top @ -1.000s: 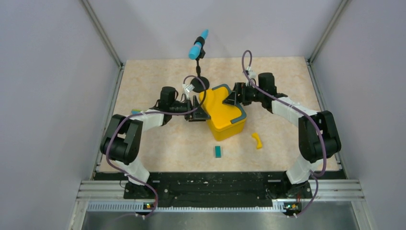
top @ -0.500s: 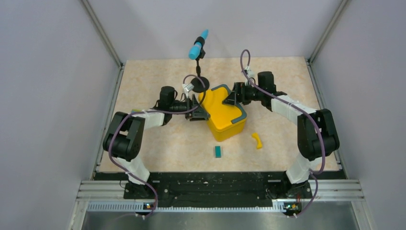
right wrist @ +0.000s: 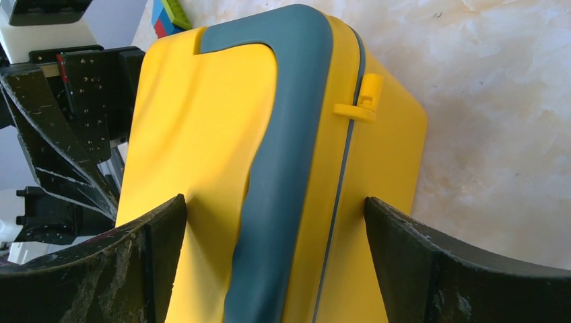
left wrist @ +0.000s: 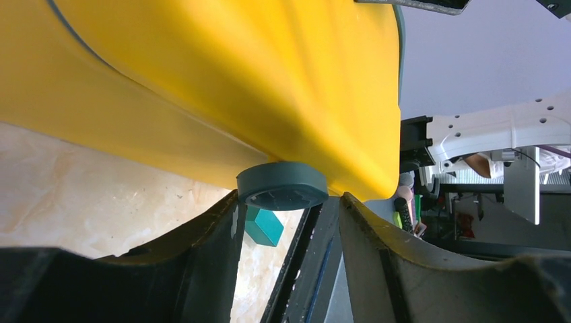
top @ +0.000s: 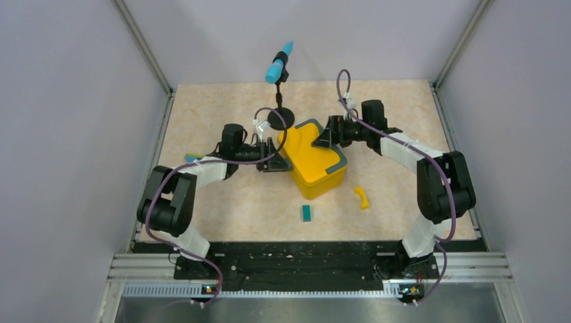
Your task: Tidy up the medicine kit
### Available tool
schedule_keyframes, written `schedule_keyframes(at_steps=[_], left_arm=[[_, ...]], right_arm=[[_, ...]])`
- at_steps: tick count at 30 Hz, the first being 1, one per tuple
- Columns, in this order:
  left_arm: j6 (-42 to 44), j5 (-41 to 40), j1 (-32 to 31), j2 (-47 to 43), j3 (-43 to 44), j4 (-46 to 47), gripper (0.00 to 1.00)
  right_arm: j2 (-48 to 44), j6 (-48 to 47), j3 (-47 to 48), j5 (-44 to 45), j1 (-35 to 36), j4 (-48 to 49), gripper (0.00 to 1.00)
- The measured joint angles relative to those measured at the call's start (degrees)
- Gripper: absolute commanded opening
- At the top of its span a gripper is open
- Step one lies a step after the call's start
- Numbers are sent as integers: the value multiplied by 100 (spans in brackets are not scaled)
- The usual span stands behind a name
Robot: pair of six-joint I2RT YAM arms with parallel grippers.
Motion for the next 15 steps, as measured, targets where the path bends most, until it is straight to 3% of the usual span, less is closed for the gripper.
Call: schedule_keyframes(at_steps=[15], left_arm=[[216,-348,17,22,109,-511,56]], right_arm=[[0,4,-7,0,0,13,94]])
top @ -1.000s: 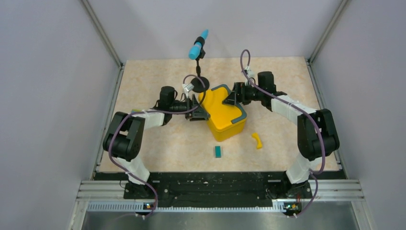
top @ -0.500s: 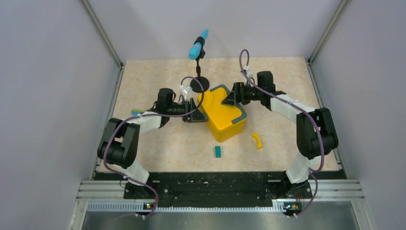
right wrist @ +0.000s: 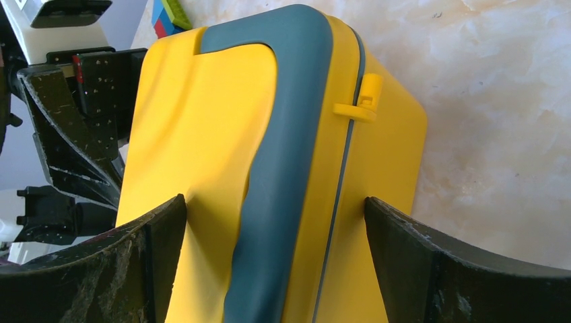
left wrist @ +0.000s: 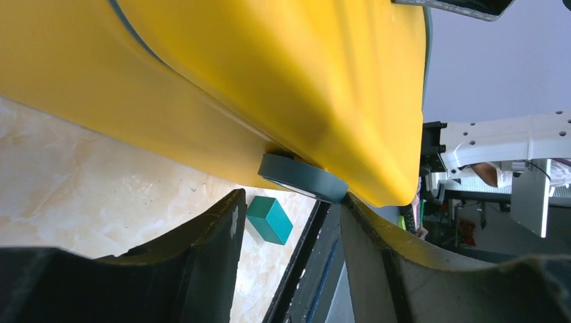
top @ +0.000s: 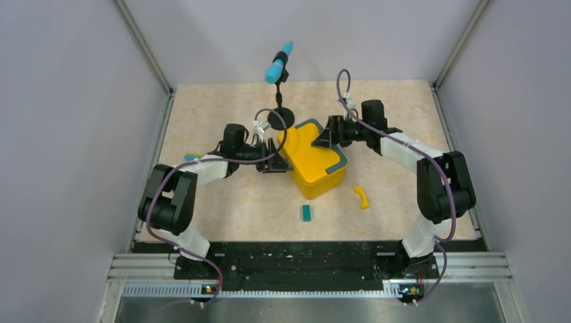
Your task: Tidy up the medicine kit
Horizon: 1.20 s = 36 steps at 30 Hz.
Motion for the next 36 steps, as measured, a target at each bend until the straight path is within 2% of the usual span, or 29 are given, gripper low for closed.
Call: schedule_keyframes(at_steps=[6,11,16,18,26,31,33,36], left_arm=[[35,282,0,267,199,-15,54],[120,560,2,490,343,-15,61],[424,560,87,514,306,15,76],[568,472,155,382,197,-24,98],[1928,-2,789,-1029,197,-1609,99],[2568,-354,1078,-1733,474,-2524,98],[2699,-662,1248,-1886,542,-2778,98],[2839,-1399,1512,-2173,573,-3064,98]], right_arm=[[2,2,0,0,0,2,94],[4,2,0,0,0,2,94],[4,-9,20,-2,0,-24,95],[4,-52,92,9,7,-144,96],[-59,-372,496,184,-70,-970,99],[-186,-675,809,481,-555,-1631,99],[-254,-782,999,719,-859,-1945,99],[-470,-861,1259,1556,-1145,-2347,99]])
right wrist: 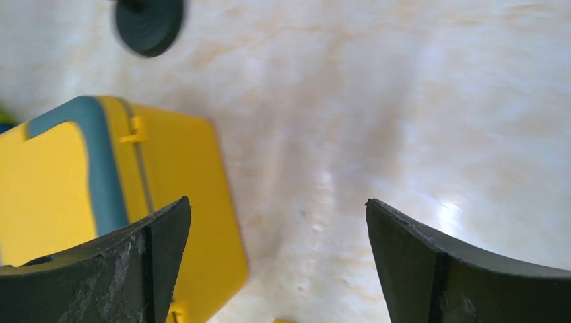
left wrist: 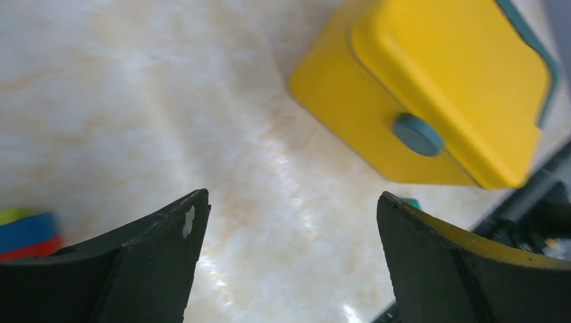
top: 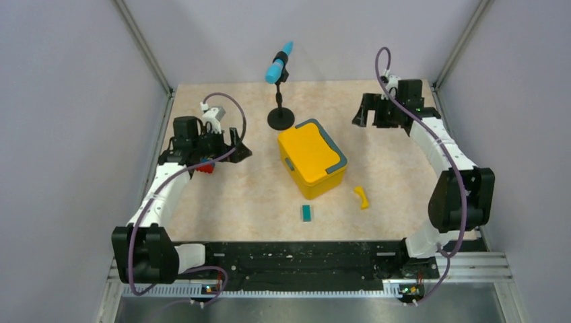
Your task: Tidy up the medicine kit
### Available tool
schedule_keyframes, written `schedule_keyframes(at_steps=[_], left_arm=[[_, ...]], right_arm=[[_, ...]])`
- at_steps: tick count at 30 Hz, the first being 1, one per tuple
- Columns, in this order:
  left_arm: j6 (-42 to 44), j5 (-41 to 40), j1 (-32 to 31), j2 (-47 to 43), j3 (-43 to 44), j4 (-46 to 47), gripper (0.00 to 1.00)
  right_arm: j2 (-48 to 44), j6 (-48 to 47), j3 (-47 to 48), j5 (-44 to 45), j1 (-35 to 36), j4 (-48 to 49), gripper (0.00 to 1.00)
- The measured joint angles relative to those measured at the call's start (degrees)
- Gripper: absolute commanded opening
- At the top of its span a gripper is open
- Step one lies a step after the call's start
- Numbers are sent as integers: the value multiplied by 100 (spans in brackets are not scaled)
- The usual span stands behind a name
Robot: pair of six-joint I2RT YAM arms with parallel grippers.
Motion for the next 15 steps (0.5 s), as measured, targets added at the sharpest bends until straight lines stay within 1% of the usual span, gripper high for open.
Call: schedule_keyframes(at_steps=[4,8,11,15], left_arm=[[179,-1316,144,-439,68,-109,99],[404,-2079,144,-588,330,-103,99],[511,-2356,144,-584,538,-90,99],[629,-2468,144,-581,737,-92,99]], right_arm=[[-446,-76,330,1631,-37,-468,99],[-769,-190,566,2955,-26,-721,99],[-938,-210,577,3456,-28,-798,99],[-1086,-267,595,3663,-26,-804,99]])
